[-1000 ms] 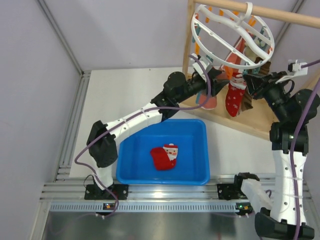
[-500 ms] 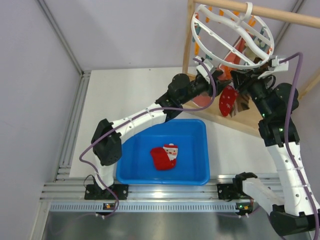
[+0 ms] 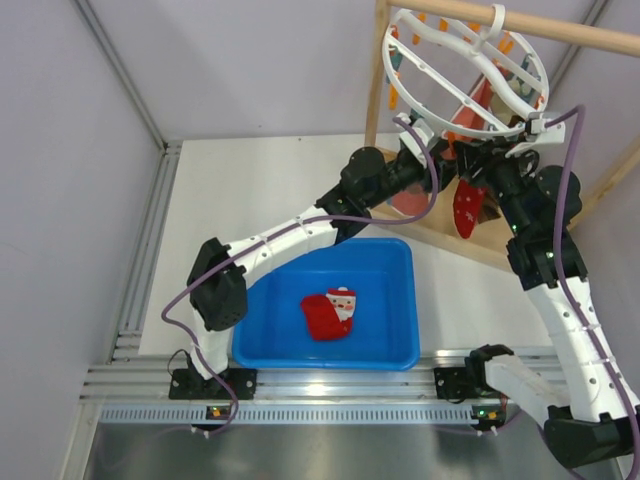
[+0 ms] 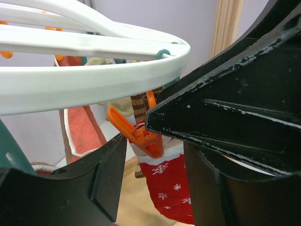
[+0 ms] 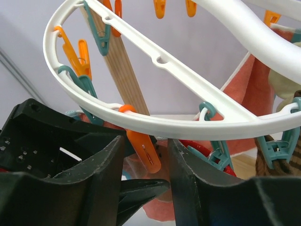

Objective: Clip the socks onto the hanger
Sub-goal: Open the clamp at the hanger.

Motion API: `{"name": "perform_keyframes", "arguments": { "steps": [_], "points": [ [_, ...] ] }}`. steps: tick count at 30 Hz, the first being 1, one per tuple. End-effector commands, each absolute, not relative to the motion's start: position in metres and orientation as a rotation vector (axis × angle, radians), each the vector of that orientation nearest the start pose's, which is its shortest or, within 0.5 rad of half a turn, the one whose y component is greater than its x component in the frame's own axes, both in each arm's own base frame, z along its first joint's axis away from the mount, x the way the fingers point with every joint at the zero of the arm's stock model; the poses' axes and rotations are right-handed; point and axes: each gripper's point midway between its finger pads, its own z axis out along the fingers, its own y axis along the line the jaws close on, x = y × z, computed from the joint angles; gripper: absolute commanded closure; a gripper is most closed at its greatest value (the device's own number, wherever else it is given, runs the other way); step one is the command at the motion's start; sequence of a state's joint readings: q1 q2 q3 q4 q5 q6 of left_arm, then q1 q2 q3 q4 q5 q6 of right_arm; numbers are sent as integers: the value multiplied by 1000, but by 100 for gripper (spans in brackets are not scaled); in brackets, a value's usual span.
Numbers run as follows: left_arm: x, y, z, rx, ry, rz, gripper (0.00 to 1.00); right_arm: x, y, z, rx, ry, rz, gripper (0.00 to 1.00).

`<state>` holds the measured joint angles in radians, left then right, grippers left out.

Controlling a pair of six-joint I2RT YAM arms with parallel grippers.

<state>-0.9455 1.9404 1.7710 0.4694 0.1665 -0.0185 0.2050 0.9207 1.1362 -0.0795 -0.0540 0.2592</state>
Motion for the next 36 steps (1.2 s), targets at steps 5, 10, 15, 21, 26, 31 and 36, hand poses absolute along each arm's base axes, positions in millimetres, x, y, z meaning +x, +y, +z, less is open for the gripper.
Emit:
{"name": "perform_keyframes", "arguments": {
  "steps": [5,10,15,21,26,31,36],
  "points": [
    [331,-513,441,696,1033,-936,44,333,93,440,16,1396,424,57],
    [328,-507,438,714,1034,-908,43,343,86,439,63,1390,392,65],
    [328,-493,439,732,1034,-904,41,338,89,445,40,1373,406,78],
    [333,-481,437,727,1036,-897,41,329,97,450,-22,1365,436,90],
    [346,-470,443,692,1022,-878,40,321,106,451,-78,1379,479,93],
    [353,-464,453,688,981,-887,37,315,100,448,-81,1410,443,78],
    [346,-469,456,710,924,-1005,29,310,89,454,-57,1394,415,75]
  ]
}}
